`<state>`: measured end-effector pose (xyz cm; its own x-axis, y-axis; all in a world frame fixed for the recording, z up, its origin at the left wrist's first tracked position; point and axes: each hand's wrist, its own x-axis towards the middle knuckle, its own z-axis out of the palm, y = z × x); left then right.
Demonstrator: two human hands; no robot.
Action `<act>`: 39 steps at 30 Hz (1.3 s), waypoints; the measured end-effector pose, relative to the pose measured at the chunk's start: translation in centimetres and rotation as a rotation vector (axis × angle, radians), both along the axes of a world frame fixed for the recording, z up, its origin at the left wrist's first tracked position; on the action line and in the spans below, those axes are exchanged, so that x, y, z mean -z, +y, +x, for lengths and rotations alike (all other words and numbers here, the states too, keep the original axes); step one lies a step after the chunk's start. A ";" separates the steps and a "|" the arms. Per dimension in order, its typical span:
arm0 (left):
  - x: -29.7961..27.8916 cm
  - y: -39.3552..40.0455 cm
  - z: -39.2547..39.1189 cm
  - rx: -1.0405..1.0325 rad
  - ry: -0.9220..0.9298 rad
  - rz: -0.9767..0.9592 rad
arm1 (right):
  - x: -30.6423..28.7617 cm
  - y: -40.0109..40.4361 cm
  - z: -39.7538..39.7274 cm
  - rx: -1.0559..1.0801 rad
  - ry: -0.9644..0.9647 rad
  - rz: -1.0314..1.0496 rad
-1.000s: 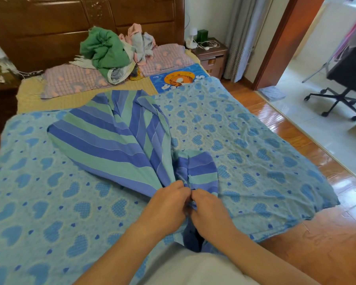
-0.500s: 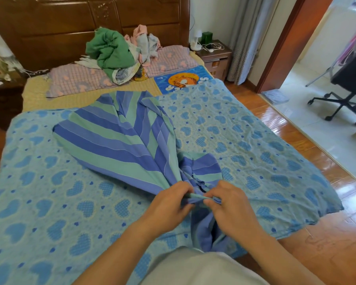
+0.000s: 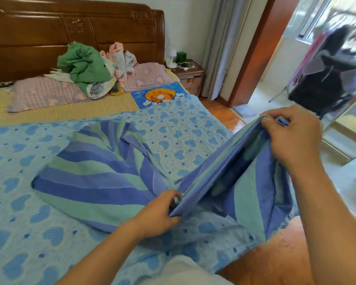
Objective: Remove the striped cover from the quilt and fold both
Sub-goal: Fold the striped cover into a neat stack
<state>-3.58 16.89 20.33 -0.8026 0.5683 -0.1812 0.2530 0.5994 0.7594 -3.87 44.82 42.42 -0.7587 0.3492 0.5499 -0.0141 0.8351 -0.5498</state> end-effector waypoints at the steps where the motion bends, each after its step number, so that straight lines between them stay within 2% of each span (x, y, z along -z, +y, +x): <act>1: 0.6 0.1 0.2 -0.046 -0.019 0.016 | -0.5 -0.1 0.1 -0.048 0.028 0.032; 3: 1.4 0.5 0.4 -0.178 0.075 0.013 | -1.1 -0.4 0.6 -0.183 0.068 0.101; 5: 1.4 0.9 0.3 -0.279 0.301 0.018 | -1.1 -0.7 1.3 -0.302 0.070 0.116; 7: 0.7 1.8 0.0 -0.268 0.435 0.076 | -0.9 -1.0 1.6 -0.356 0.028 0.097; 11: -0.6 3.9 -0.1 -0.344 0.543 0.124 | -0.3 -1.9 2.1 -0.364 -0.050 0.062; 18: -0.6 2.5 -1.6 -0.583 0.709 -0.083 | -1.5 -2.1 3.3 -0.319 -0.040 -0.067; 24: 1.7 -4.3 -4.9 -0.917 0.517 -0.317 | -2.4 -1.2 3.3 -0.198 0.005 -0.179; 28: 3.2 -8.5 -6.5 -1.046 0.258 -0.286 | -2.5 -1.3 3.6 -0.195 -0.002 -0.233; 31: 4.3 -7.5 -6.2 -0.813 0.015 -0.293 | -2.7 -1.9 3.7 -0.217 -0.012 -0.246; 33: 5.7 -5.1 -4.5 -0.682 -0.085 -0.194 | -2.6 -2.4 3.6 -0.239 -0.029 -0.267; 35: 7.2 -3.3 -2.7 -0.584 -0.072 -0.112 | -2.5 -2.9 3.4 -0.241 -0.053 -0.267; 39: 8.7 -2.6 -2.3 -0.573 0.053 -0.162 | -2.6 -3.2 3.5 -0.215 -0.055 -0.235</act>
